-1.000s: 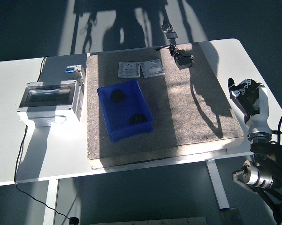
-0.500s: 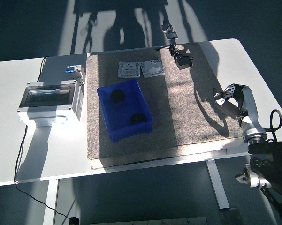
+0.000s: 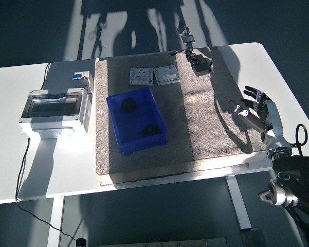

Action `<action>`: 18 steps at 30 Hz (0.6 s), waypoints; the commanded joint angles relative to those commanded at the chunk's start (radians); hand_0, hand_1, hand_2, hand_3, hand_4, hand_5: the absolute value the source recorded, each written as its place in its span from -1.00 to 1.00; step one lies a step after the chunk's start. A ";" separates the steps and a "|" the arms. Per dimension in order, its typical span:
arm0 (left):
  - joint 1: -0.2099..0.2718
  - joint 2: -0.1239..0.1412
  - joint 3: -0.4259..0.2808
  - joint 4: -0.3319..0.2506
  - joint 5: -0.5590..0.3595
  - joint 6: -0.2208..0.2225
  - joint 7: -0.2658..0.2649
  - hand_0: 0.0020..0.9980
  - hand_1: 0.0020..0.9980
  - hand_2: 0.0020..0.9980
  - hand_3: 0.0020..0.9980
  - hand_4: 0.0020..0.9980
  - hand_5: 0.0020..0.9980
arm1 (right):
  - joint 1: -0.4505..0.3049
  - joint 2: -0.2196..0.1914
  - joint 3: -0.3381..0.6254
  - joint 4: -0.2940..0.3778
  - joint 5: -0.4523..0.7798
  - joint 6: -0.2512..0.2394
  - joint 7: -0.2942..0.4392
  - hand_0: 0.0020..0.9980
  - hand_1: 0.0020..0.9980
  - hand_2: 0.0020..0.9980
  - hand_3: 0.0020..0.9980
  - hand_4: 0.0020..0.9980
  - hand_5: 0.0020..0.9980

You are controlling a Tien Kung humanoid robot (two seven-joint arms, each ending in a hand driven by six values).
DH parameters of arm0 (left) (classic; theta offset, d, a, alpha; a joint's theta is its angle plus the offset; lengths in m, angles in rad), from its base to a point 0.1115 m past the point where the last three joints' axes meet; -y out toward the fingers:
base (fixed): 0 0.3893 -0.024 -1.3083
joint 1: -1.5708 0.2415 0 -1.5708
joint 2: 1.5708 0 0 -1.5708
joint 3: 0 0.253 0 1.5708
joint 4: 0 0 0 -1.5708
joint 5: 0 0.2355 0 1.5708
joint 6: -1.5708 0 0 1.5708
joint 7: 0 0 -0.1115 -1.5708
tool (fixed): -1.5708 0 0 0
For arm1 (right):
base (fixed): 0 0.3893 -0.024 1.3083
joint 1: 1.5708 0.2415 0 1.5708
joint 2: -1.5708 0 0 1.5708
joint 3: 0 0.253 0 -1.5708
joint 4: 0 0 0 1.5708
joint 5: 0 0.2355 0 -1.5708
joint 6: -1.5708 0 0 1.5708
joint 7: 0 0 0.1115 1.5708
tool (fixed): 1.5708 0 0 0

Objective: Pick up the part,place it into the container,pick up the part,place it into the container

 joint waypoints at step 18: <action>-0.002 -0.007 -0.013 0.000 0.012 -0.006 -0.002 0.39 0.31 0.26 0.16 0.03 -0.04 | 0.012 0.008 -0.050 -0.025 0.200 0.052 0.072 0.04 -0.67 -0.49 0.48 1.00 0.72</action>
